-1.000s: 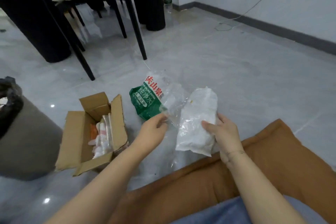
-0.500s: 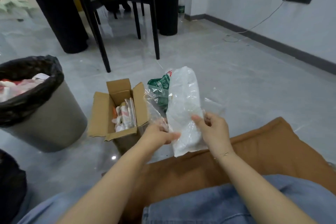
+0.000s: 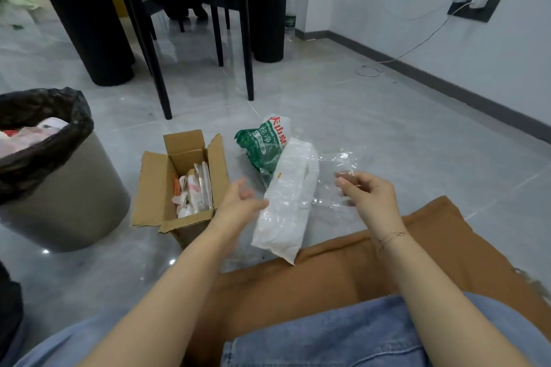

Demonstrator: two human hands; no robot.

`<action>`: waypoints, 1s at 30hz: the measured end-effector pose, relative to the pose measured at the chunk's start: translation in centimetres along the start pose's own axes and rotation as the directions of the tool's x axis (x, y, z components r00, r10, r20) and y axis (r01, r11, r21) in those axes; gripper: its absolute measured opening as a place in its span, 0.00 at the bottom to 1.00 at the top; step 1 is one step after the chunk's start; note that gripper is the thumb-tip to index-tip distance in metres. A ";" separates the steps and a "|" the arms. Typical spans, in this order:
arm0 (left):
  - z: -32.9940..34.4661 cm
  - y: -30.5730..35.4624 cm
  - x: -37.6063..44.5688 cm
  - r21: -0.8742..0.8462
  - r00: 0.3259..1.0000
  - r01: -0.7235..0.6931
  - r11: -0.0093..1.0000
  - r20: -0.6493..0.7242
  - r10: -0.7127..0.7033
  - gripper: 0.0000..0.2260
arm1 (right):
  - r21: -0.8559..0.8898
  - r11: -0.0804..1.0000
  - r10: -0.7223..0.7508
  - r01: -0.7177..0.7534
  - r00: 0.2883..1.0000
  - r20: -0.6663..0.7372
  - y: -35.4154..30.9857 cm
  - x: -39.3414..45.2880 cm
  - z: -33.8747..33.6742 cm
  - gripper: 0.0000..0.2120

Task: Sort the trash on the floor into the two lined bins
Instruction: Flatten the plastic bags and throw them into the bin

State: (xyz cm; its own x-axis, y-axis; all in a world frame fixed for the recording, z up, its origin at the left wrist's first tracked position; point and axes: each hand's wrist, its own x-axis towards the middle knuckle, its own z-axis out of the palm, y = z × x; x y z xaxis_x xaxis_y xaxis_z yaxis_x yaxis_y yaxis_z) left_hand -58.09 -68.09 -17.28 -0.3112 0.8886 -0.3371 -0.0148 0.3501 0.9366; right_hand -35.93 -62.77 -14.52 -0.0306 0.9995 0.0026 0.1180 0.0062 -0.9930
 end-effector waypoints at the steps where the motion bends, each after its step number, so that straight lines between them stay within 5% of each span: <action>1: -0.3 0.8 -0.4 -0.087 0.999 -0.026 0.996 0.036 0.029 0.37 | 0.004 1.000 -0.007 0.007 0.999 0.039 -0.4 0.1 -0.1 0.08; 7: -0.9 3.1 -1.6 -0.220 0.989 -0.020 0.975 0.141 0.052 0.20 | 0.040 0.999 -0.012 0.005 0.983 0.182 -1.4 0.3 0.6 0.07; 10: -0.5 3.3 -0.7 -0.495 0.997 0.058 0.867 0.080 -0.021 0.06 | 0.039 0.999 0.019 -0.021 0.999 0.040 -0.6 0.3 1.5 0.12; 15: -0.7 3.4 -0.5 -0.632 0.998 -0.034 0.774 -0.068 -0.012 0.06 | 0.137 0.959 0.270 -0.247 0.943 -0.193 0.4 -0.2 2.9 0.24; 20: -0.3 3.8 -1.2 -0.652 0.992 -0.125 0.748 -0.093 0.085 0.06 | 0.413 0.740 0.548 -0.531 0.832 0.088 0.2 -0.8 3.4 0.22; 23: 0.1 3.7 -1.9 -0.589 0.998 -0.064 0.806 -0.014 0.069 0.07 | 0.571 0.657 0.436 -0.492 0.866 0.245 -0.2 -0.4 3.6 0.19; 27: -0.6 3.8 -2.9 -0.314 0.964 0.106 0.944 0.265 -0.020 0.19 | 0.519 0.817 0.267 -0.251 0.963 0.046 -0.4 0.3 3.4 0.08; 30: -2.4 4.7 -2.8 -0.294 0.904 0.199 0.935 0.424 -0.059 0.20 | 0.501 0.821 0.234 -0.273 0.962 0.141 -0.7 0.5 2.3 0.07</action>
State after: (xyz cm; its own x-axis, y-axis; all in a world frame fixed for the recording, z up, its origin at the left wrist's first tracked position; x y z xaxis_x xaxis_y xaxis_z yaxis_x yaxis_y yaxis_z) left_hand -59.58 -69.66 -11.70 0.1229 0.9080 -0.4006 -0.3557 0.4171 0.8363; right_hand -38.28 -62.35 -14.08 -0.1415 0.9588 -0.2463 -0.3917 -0.2827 -0.8756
